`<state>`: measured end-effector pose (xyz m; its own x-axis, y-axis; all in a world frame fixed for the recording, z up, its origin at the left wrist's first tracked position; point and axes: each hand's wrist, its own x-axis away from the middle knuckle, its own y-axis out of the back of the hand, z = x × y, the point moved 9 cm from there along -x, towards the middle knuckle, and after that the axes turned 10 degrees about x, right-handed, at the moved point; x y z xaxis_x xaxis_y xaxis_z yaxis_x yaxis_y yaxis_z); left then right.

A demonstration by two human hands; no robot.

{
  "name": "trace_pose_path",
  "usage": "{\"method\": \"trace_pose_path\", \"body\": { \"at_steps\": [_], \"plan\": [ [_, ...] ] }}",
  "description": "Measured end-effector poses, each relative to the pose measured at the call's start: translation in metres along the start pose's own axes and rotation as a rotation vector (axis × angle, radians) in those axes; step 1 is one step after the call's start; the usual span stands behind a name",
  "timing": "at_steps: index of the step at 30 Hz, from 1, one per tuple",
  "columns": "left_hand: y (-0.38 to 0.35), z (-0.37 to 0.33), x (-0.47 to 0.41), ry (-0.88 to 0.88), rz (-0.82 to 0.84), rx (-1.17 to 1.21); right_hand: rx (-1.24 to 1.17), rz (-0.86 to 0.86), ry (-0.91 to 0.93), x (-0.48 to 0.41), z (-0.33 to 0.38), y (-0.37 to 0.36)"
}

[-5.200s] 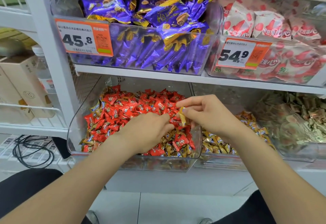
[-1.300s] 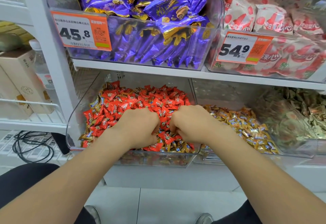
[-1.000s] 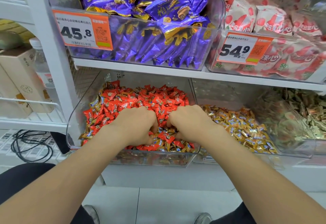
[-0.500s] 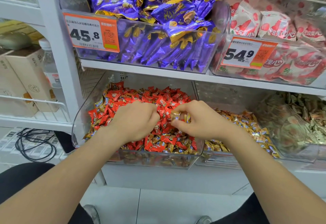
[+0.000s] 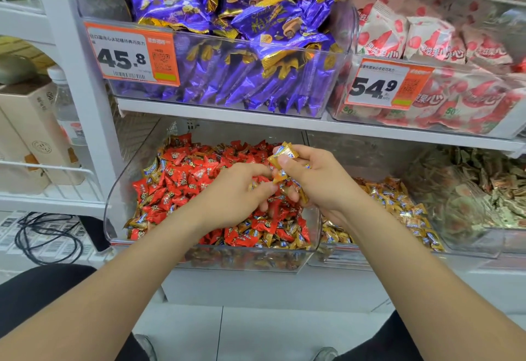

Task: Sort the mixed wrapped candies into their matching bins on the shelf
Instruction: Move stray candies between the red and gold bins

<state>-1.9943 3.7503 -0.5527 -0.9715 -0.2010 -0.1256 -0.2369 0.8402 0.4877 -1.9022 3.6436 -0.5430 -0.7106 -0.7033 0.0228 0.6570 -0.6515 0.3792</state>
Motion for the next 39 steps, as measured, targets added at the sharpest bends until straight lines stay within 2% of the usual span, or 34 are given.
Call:
{"method": "trace_pose_path", "body": {
  "at_steps": [2,4,8,10,12,16,19,22,25,27,30,33,37,39],
  "plan": [
    [-0.012,0.005,0.001,0.116,0.09,0.212,0.004,-0.031,0.009,0.0,0.002,0.002],
    [-0.019,0.009,0.004,0.204,0.104,0.307,0.018,-0.034,0.017,0.001,0.004,0.003],
    [-0.005,0.013,0.001,0.23,-0.117,0.155,-0.04,-0.034,-0.079,0.004,-0.003,0.012],
    [-0.004,0.014,0.001,0.26,-0.165,0.154,-0.03,-0.04,-0.16,0.01,-0.01,0.027],
    [-0.013,0.007,0.002,0.261,-0.14,0.204,-0.013,-0.039,-0.228,0.016,-0.019,0.047],
    [-0.043,-0.039,0.009,0.101,-0.058,0.257,0.019,-0.146,-0.271,0.029,-0.038,0.105],
    [-0.09,-0.073,0.016,0.067,0.137,0.31,0.187,-0.308,-0.265,0.037,-0.057,0.152],
    [-0.138,-0.098,0.006,0.041,0.289,0.226,0.356,-0.381,-0.309,0.043,-0.085,0.182],
    [-0.169,-0.104,-0.031,0.012,0.223,0.037,0.442,-0.35,-0.355,0.048,-0.111,0.193],
    [-0.182,-0.092,-0.056,0.073,0.177,-0.046,0.389,-0.305,-0.336,0.052,-0.116,0.192],
    [-0.195,-0.074,-0.07,0.173,0.297,-0.176,0.262,-0.225,-0.318,0.055,-0.113,0.187],
    [-0.182,-0.086,-0.059,0.043,0.293,-0.287,0.312,-0.243,-0.289,0.059,-0.101,0.19],
    [-0.132,-0.111,-0.009,-0.311,0.048,-0.441,0.525,-0.236,-0.16,0.064,-0.061,0.159],
    [-0.104,-0.101,0.014,-0.346,-0.008,-0.459,0.538,-0.219,-0.053,0.065,-0.036,0.129]
  ]
}}
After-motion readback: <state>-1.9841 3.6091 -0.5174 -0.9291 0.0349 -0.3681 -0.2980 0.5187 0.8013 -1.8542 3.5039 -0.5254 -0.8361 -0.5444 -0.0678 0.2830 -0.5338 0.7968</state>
